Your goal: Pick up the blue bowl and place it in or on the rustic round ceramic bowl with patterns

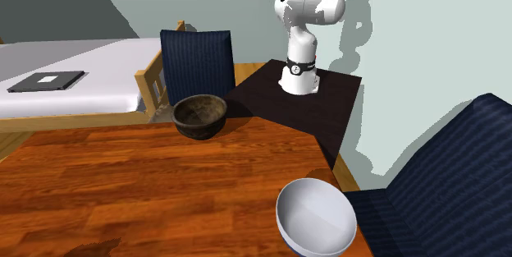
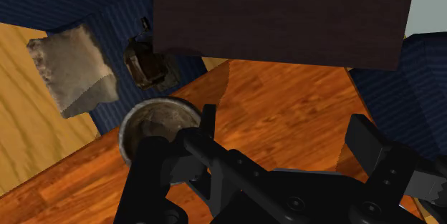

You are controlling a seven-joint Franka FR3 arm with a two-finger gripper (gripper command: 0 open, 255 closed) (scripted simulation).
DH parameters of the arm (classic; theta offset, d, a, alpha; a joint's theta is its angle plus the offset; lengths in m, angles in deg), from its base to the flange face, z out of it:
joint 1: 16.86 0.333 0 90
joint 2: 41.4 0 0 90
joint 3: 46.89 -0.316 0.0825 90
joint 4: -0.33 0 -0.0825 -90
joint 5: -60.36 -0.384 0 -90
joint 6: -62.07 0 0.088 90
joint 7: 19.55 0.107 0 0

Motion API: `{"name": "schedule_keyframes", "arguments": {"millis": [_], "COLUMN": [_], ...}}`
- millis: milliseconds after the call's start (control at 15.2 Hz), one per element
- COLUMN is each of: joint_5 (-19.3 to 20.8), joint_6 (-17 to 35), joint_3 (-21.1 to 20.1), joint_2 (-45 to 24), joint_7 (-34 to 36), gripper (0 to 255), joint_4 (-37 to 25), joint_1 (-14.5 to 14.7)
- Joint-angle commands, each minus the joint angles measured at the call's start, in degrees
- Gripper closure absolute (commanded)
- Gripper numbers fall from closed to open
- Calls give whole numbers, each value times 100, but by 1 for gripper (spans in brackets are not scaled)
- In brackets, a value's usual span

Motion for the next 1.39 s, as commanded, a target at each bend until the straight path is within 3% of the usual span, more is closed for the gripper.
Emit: {"name": "schedule_keyframes", "arguments": {"millis": [0, 660, 1320], "joint_5": [0, -447, -837], "joint_6": [0, 2058, 3880], "joint_3": [0, -202, -424], "joint_2": [0, -1386, -3325], "joint_7": [0, 291, 424], "gripper": [0, 0, 0], "joint_4": [0, 437, 54], "joint_1": [0, 303, 597]}}
